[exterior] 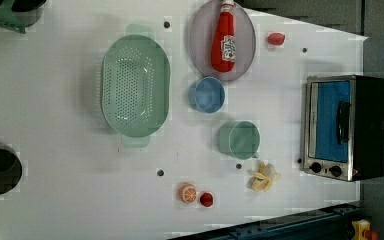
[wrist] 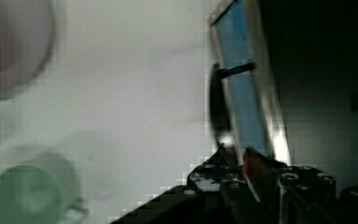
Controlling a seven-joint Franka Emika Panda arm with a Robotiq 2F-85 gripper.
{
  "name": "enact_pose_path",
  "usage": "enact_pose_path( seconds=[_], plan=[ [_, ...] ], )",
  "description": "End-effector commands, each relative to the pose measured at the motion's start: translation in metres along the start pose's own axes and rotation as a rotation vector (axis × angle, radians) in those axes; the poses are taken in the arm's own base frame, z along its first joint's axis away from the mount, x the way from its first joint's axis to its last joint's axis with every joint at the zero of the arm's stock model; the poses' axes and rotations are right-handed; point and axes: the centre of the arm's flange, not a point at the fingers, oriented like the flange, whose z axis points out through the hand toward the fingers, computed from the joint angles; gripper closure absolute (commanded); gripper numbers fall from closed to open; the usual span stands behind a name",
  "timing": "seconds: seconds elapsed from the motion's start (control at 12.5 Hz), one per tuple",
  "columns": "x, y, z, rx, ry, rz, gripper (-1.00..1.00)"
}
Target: Flap open oven.
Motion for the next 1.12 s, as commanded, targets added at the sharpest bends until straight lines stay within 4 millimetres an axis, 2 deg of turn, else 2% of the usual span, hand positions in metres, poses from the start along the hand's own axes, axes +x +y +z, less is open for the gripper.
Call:
enact_pose_path(
  seconds=[0.08,0.4,0.64,1.12],
  plan=[
    [0.006,0.013,0.046,-0.021,-0.037,-0.179,0.65],
    [0.013,0.027,0.095,-0.060,-0.050,-0.157,0.65],
    [0.008,0.022,0.126,-0.070,-0.048,-0.165,0.65],
    [-0.001,0.009,0.158,-0.081,-0.030,-0.182,0.65]
  ],
)
